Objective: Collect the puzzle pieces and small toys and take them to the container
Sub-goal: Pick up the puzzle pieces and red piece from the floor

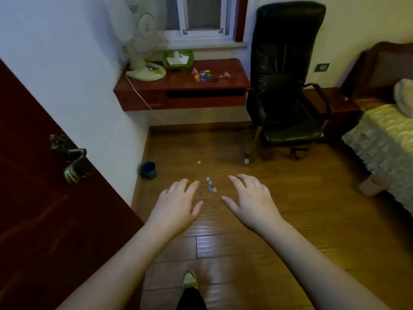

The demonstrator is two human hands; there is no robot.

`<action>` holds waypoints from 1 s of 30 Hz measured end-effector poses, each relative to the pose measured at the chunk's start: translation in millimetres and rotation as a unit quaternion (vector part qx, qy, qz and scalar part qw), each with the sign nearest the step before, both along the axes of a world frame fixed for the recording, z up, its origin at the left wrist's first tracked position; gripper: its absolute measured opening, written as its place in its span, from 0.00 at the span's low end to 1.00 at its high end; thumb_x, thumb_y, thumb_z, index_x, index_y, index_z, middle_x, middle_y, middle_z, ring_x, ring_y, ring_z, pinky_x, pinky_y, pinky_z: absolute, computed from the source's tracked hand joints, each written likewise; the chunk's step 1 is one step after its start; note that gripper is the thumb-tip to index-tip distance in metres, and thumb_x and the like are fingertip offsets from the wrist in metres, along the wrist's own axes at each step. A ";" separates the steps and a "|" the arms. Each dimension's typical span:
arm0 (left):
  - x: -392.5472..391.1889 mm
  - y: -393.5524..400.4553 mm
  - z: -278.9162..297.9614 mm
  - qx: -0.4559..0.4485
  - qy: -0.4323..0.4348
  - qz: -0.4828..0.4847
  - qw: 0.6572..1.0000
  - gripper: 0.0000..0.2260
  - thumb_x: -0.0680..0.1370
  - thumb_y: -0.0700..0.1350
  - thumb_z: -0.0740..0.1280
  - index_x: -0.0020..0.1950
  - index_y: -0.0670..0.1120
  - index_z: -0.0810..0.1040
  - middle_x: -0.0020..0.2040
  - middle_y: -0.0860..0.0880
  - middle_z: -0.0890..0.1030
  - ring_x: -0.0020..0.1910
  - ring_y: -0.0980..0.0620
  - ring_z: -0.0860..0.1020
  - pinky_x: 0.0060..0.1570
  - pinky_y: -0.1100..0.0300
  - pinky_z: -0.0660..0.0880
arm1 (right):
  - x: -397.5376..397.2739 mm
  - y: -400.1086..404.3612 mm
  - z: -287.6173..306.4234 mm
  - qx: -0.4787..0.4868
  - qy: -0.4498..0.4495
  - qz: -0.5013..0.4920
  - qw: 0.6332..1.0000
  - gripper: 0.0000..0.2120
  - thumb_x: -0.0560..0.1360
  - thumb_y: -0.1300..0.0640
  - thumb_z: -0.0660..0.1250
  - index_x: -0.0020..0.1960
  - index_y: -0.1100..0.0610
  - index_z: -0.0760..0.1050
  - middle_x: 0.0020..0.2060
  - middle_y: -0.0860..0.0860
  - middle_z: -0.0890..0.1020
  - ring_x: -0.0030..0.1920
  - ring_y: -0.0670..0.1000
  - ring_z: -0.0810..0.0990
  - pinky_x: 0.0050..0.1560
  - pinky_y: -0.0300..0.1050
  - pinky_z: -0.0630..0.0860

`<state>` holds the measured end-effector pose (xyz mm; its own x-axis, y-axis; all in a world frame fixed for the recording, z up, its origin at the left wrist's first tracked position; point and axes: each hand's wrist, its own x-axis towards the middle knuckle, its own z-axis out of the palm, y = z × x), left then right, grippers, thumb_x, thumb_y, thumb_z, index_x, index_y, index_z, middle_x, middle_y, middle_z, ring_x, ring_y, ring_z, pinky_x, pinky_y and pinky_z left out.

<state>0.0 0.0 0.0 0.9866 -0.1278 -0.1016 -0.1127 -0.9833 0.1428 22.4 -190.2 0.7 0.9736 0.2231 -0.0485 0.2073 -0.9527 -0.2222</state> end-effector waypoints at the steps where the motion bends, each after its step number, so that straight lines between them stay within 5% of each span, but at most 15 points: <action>1: 12.4 7.0 -5.2 -0.005 0.002 -0.001 1.000 0.27 0.80 0.59 0.55 0.77 0.53 0.55 0.74 0.49 0.62 0.72 0.50 0.62 0.68 0.51 0.64 | 11.2 5.7 -5.4 0.000 0.006 0.003 1.000 0.31 0.77 0.38 0.57 0.76 0.48 0.57 0.73 0.49 0.64 0.74 0.50 0.59 0.72 0.49 0.60; 13: 182.0 57.0 -39.5 -0.005 0.014 -0.042 0.999 0.26 0.80 0.58 0.55 0.77 0.53 0.56 0.75 0.48 0.63 0.73 0.49 0.61 0.68 0.49 0.63 | 151.1 69.8 -41.6 0.006 0.034 -0.022 0.999 0.29 0.78 0.39 0.58 0.76 0.48 0.58 0.72 0.49 0.66 0.74 0.50 0.60 0.72 0.50 0.60; 30: 386.4 10.9 -104.5 0.049 0.060 -0.022 0.997 0.24 0.80 0.56 0.55 0.75 0.51 0.60 0.71 0.48 0.69 0.69 0.48 0.68 0.65 0.47 0.66 | 387.5 18.2 -114.4 0.015 0.081 0.018 0.996 0.28 0.78 0.40 0.58 0.74 0.50 0.60 0.70 0.50 0.68 0.72 0.52 0.64 0.70 0.51 0.63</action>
<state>386.4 10.9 -104.5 0.9602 -0.1550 -0.2325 -0.1446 -0.9876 0.0612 409.9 -172.0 -113.6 0.9448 0.2620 -0.1967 0.2010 -0.9376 -0.2836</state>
